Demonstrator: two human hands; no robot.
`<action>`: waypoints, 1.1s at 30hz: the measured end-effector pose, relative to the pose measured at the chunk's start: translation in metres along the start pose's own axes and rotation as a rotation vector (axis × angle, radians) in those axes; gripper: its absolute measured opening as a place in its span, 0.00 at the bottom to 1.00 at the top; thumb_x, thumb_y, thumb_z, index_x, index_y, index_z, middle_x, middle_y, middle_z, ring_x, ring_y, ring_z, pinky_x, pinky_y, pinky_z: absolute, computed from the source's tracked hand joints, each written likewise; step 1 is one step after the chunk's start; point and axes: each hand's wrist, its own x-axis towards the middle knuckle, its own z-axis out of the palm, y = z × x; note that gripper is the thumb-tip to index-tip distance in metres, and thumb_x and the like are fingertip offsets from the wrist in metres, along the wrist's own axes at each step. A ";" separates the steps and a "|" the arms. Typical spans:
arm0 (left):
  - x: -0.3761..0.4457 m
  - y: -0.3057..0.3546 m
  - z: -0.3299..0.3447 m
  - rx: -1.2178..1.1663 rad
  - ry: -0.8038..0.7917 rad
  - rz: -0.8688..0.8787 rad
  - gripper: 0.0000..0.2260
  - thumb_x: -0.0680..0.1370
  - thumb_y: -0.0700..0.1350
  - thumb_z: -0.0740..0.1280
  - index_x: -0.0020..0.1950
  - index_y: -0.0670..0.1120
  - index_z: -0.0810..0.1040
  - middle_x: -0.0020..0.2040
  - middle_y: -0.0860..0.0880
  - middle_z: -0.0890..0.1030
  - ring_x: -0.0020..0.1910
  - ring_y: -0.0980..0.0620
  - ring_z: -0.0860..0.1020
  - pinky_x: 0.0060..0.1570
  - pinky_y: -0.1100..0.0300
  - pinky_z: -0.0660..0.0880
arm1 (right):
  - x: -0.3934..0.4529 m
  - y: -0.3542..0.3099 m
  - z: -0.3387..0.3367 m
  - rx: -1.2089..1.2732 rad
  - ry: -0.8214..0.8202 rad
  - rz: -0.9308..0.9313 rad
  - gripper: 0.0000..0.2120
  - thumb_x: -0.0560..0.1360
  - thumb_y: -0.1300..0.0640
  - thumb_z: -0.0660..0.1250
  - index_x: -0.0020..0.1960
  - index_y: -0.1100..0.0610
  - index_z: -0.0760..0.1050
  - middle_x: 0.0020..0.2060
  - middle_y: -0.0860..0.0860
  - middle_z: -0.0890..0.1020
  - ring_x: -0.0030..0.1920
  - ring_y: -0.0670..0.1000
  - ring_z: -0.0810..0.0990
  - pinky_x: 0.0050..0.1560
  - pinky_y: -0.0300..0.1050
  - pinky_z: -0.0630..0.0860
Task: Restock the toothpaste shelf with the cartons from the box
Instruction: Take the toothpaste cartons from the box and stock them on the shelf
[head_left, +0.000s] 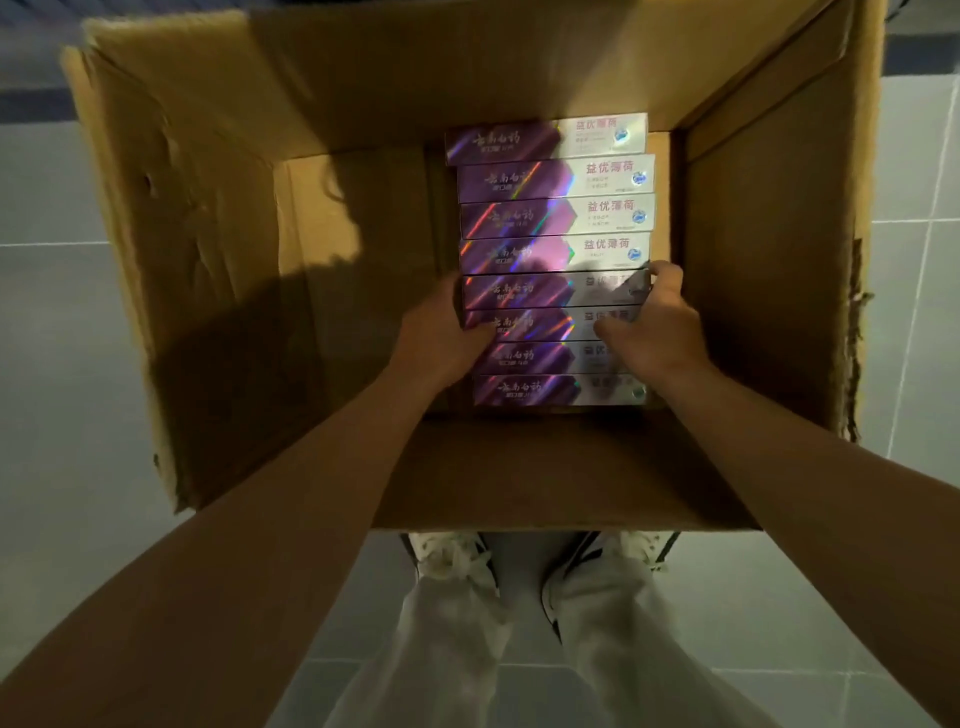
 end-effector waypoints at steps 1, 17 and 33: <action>0.002 -0.003 0.002 -0.037 -0.005 -0.001 0.28 0.73 0.45 0.71 0.71 0.47 0.67 0.65 0.47 0.76 0.64 0.48 0.74 0.56 0.65 0.65 | 0.000 0.000 0.001 0.010 0.010 0.004 0.33 0.71 0.58 0.72 0.71 0.53 0.60 0.58 0.54 0.78 0.57 0.55 0.78 0.50 0.43 0.75; -0.046 -0.001 -0.067 -0.378 0.321 -0.025 0.21 0.71 0.46 0.72 0.63 0.51 0.77 0.56 0.48 0.80 0.53 0.55 0.78 0.59 0.52 0.75 | -0.041 -0.040 -0.019 0.164 0.159 -0.188 0.19 0.73 0.54 0.70 0.63 0.47 0.74 0.55 0.47 0.76 0.55 0.47 0.75 0.59 0.46 0.74; -0.052 -0.025 -0.094 -0.489 0.169 -0.043 0.20 0.76 0.43 0.70 0.67 0.52 0.75 0.63 0.53 0.77 0.59 0.59 0.76 0.59 0.61 0.75 | 0.004 -0.027 0.015 -0.434 0.010 -0.641 0.21 0.67 0.65 0.67 0.60 0.57 0.75 0.54 0.56 0.78 0.53 0.61 0.77 0.54 0.48 0.71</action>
